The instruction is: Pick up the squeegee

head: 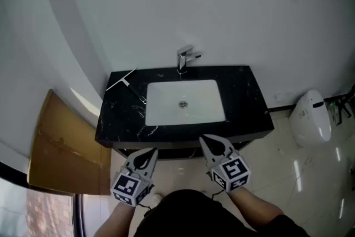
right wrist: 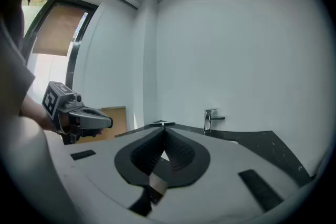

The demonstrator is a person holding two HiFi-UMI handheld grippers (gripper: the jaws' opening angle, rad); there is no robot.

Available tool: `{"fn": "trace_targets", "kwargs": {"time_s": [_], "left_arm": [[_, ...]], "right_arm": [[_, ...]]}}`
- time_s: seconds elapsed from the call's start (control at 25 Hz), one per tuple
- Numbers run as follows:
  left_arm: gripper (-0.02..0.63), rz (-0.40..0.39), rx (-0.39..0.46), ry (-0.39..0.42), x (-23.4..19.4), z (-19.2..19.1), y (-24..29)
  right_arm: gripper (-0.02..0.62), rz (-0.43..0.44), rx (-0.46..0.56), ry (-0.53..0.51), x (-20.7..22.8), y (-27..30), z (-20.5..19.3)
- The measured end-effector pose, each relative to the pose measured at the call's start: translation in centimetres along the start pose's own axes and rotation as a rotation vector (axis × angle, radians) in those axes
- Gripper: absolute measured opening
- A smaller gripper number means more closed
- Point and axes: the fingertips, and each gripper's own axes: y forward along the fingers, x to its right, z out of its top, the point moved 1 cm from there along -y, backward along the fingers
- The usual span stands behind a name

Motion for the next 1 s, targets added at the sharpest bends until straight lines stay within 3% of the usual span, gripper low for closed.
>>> {"fn": "trace_targets", "kwargs": {"time_s": [0.28, 0.64, 0.92, 1.0], "left_arm": [[-0.005, 0.03, 0.006, 0.012, 1.0, 0.3, 1.2], [-0.005, 0.118, 0.016, 0.001, 3.4, 0.8, 2.8], [-0.005, 0.175, 0.0, -0.032, 1.9, 0.4, 2.6], [-0.005, 0.187, 0.004, -0.036, 0.5, 0.2, 2.3]], "right_arm": [[0.009, 0.043, -0.011, -0.017, 1.1, 0.0, 0.0], [0.038, 0.195, -0.014, -0.045, 1.3, 0.8, -0.1], [0.064, 0.272, -0.065, -0.076, -0.3, 4.9, -0.2], [0.098, 0.294, -0.073, -0.076, -1.4, 7.0, -0.2]]}}
